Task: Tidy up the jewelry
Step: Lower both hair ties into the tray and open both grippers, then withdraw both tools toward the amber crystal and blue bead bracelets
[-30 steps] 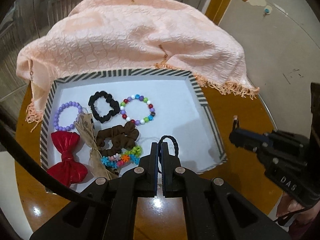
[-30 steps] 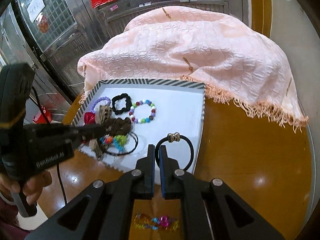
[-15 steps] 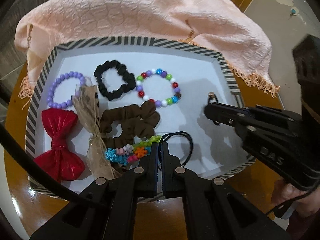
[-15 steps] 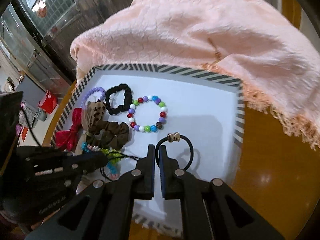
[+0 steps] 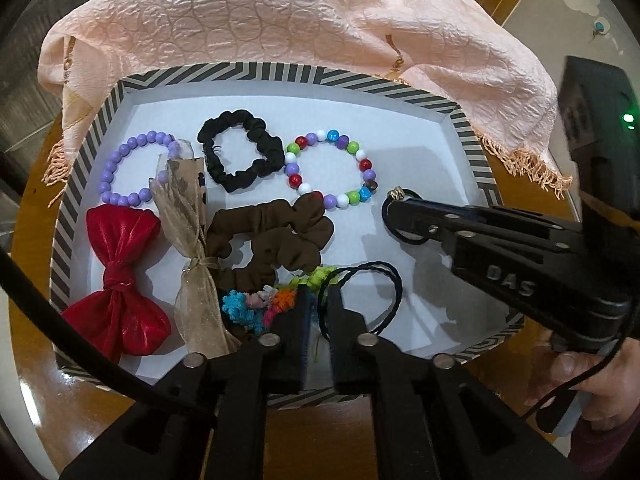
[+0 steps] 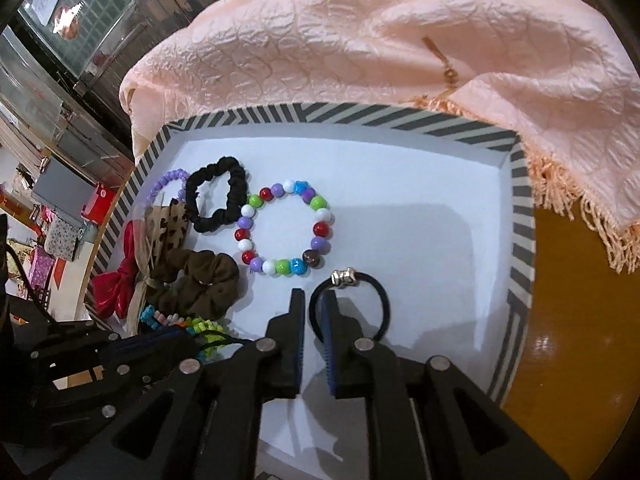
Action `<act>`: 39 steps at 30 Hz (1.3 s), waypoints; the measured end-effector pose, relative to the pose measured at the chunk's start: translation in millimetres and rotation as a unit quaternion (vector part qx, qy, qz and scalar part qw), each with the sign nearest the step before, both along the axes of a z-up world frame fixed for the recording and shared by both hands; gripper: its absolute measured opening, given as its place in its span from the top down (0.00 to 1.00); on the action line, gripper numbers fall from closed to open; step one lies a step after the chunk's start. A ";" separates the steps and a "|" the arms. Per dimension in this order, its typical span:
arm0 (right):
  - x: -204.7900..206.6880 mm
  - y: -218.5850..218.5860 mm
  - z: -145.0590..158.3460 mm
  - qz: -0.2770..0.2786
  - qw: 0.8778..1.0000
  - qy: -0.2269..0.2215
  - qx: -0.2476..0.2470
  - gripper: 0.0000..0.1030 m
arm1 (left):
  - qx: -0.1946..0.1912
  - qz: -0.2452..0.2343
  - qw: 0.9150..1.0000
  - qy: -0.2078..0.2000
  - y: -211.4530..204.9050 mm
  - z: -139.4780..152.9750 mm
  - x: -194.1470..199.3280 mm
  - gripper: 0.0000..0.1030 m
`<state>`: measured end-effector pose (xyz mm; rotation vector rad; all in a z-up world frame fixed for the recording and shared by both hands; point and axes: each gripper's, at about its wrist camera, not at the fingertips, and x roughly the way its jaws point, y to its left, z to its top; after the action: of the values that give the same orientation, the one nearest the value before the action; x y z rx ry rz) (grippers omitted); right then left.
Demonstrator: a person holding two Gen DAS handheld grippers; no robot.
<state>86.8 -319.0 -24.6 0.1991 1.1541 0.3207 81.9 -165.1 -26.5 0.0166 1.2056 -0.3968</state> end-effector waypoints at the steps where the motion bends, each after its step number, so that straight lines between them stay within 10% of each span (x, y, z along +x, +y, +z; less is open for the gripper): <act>1: -2.5 -1.6 2.8 -0.003 1.000 -0.003 0.004 0.85 | 0.001 -0.002 1.000 0.001 -0.5 0.0 -0.4 0.91; 12: -57.5 -13.5 51.3 -0.031 0.998 -0.051 -0.019 0.57 | 0.013 0.002 1.000 -0.026 9.3 19.8 -18.2 0.82; 39: -238.3 -21.0 73.1 -0.110 0.990 -0.065 -0.054 0.50 | 0.027 -0.078 0.989 -0.120 4.1 67.5 -120.5 0.82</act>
<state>-151.5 -340.0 48.4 0.2046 1.0063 0.0749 -38.6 -160.9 41.0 0.2022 0.9799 -0.4844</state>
